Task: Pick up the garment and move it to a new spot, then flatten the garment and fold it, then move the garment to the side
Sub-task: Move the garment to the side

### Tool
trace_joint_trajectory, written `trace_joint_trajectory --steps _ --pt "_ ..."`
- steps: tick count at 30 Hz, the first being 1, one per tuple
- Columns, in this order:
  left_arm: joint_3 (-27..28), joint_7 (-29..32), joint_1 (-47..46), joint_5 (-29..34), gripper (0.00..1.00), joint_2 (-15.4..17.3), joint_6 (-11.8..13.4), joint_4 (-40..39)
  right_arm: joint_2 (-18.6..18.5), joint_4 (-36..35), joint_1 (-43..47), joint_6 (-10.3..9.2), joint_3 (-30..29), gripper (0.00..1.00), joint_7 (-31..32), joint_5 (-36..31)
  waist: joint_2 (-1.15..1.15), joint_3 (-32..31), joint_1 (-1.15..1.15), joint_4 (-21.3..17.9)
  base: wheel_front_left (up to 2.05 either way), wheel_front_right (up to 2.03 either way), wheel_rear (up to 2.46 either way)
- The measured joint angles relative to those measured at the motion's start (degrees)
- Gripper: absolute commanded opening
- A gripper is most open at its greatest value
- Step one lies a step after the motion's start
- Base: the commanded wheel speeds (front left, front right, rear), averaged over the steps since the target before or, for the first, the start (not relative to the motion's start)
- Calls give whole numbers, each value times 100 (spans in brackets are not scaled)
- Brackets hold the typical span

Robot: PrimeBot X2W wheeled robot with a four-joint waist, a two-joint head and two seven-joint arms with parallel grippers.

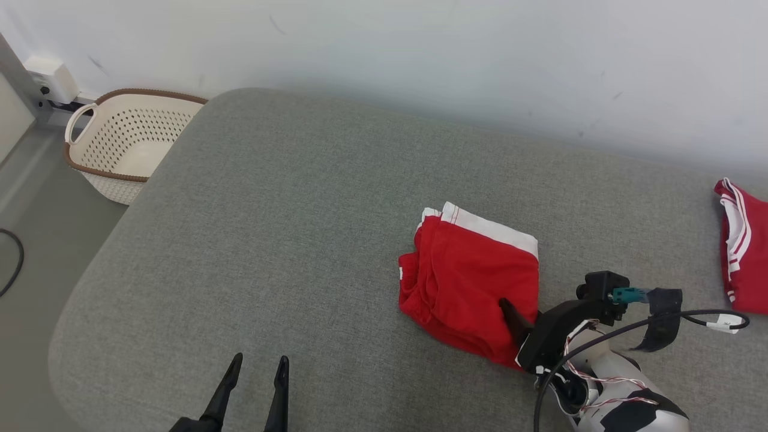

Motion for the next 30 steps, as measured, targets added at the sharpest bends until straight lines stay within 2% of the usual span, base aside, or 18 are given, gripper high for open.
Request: trace_joint_trajectory --steps 1,10,14,20,30 --pt "1 0 -1 -4 100 0 19 -1 -10 -9 -9 0 48 0 -23 9 0 1 0 -3 0 0 0" --pt "45 0 -1 -7 100 0 46 -32 -186 13 -253 0 388 0 -571 -55 0 18 0 -132 0 0 0" --pt "53 0 0 -7 100 0 54 -55 -382 -30 -470 0 806 0 -705 -364 0 50 0 -242 0 0 0" --pt "63 0 -15 -7 100 -1 63 -101 -805 -180 -896 0 1397 0 -693 -681 0 148 0 -464 0 0 0" --pt "31 0 -207 -4 100 -2 71 -287 -1748 -600 -1846 0 2297 0 -502 -940 0 484 0 -896 0 0 0"
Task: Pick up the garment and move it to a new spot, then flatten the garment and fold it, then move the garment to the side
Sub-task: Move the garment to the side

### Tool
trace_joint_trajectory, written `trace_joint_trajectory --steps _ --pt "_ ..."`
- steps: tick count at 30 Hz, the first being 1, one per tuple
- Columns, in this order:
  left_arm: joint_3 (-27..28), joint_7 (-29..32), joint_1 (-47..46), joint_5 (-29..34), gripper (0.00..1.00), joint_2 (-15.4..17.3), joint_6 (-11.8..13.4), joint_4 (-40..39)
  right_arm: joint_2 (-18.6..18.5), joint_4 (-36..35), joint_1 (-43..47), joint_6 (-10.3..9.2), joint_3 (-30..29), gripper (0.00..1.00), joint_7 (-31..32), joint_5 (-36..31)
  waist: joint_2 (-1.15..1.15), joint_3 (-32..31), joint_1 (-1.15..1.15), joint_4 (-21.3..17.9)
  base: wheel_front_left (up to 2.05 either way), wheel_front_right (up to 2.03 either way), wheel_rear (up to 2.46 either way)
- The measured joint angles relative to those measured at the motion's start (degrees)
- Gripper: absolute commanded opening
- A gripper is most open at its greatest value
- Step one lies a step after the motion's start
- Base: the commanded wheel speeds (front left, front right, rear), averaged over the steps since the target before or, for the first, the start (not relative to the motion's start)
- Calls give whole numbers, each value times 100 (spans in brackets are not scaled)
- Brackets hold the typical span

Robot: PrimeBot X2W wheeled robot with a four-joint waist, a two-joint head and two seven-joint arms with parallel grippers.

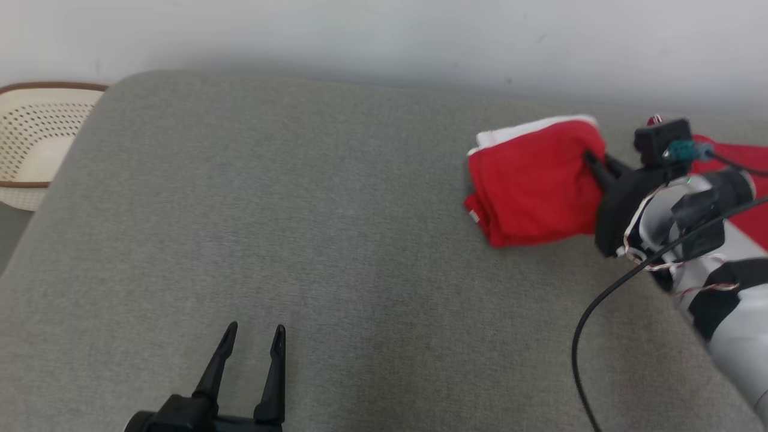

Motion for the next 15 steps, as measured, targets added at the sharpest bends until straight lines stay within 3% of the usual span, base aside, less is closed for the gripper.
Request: trace_joint_trajectory --steps 8,15 --pt "29 0 -302 121 100 0 -85 -223 -827 -115 -881 0 631 0 -3 -124 0 486 1 -299 0 0 0" --pt "60 0 -436 222 100 8 -146 -305 -1215 -89 -1311 2 1048 0 -80 43 0 897 1 -537 0 0 0"
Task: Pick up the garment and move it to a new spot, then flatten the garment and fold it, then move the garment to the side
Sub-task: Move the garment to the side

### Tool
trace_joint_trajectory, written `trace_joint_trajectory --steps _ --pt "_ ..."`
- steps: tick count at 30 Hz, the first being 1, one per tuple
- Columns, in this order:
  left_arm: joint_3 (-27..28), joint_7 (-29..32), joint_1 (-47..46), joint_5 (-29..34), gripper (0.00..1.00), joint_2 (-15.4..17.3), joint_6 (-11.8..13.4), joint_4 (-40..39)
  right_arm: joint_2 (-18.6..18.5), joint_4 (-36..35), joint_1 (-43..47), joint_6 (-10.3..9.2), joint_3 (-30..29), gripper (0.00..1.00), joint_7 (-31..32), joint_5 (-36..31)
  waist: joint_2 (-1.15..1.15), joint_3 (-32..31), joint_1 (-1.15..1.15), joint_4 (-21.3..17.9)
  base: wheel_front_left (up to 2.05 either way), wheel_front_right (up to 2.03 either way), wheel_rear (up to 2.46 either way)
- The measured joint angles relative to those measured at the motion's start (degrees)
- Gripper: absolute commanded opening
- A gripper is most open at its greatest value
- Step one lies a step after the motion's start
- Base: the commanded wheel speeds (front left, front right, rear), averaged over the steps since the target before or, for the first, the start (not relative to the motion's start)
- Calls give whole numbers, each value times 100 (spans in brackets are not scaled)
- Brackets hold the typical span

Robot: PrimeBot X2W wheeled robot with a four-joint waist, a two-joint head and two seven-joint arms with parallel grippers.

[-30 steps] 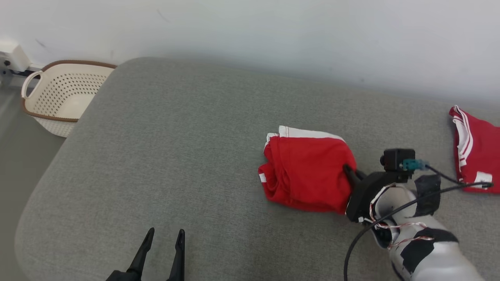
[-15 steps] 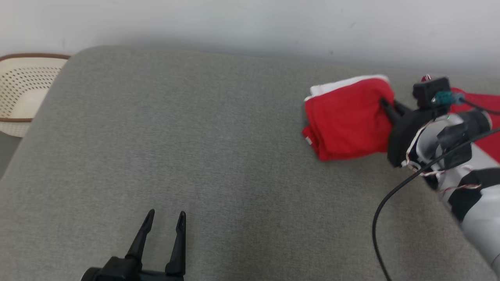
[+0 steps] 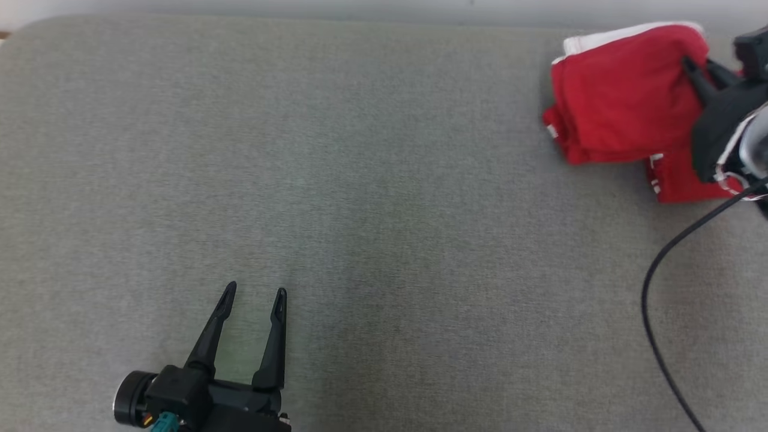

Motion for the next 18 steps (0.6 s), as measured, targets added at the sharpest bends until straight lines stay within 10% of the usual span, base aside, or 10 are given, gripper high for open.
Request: trace_joint_trajectory --steps 18 --pt "59 0 -187 231 100 170 -92 -393 -1072 604 -870 1 912 0 -232 154 0 602 -1 -348 0 0 0"
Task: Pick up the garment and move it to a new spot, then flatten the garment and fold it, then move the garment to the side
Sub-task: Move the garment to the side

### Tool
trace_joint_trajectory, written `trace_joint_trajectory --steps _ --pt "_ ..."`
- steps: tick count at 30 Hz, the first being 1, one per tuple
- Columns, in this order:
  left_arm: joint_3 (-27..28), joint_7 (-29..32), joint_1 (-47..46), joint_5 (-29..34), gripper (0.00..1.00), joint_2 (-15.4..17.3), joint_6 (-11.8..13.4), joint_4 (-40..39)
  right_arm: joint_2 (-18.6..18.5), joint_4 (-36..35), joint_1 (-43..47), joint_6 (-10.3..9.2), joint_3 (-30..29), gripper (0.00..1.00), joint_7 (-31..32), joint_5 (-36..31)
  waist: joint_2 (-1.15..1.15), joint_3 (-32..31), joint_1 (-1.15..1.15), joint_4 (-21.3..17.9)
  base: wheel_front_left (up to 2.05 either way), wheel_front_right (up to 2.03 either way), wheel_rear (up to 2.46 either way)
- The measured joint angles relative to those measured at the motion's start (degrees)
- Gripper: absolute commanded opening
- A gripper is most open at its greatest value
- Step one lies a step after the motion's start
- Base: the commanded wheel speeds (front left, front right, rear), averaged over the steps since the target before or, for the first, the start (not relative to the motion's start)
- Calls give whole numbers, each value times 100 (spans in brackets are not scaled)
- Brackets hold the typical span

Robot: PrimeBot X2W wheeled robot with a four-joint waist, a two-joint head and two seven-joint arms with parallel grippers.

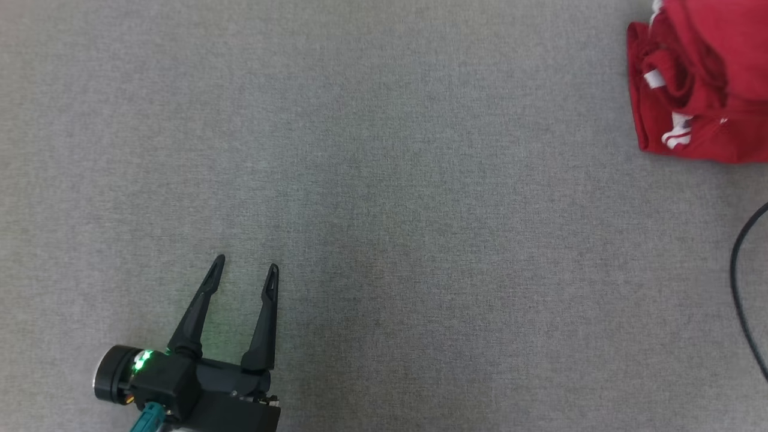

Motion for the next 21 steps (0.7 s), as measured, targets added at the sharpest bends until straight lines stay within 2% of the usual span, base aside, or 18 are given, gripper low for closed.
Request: trace_joint_trajectory --steps 7,13,14,15,21 --pt "8 0 -18 27 100 44 2 -120 -57 375 -168 0 34 0 -144 2 0 145 0 -41 0 0 0" --pt "-11 0 -19 53 100 52 13 -138 52 623 -171 0 65 0 -196 46 0 183 0 -29 0 0 0" --pt "-11 0 -19 53 100 54 27 -140 79 705 -187 0 66 85 -199 43 0 185 -1 -25 0 0 0" --pt "-7 0 -19 53 100 56 32 -141 91 778 -203 0 75 100 -190 7 0 188 -1 -19 0 0 0" --pt "-3 0 -24 43 100 56 47 -129 147 1133 -333 -1 137 100 -207 -224 0 160 -1 15 0 0 0"
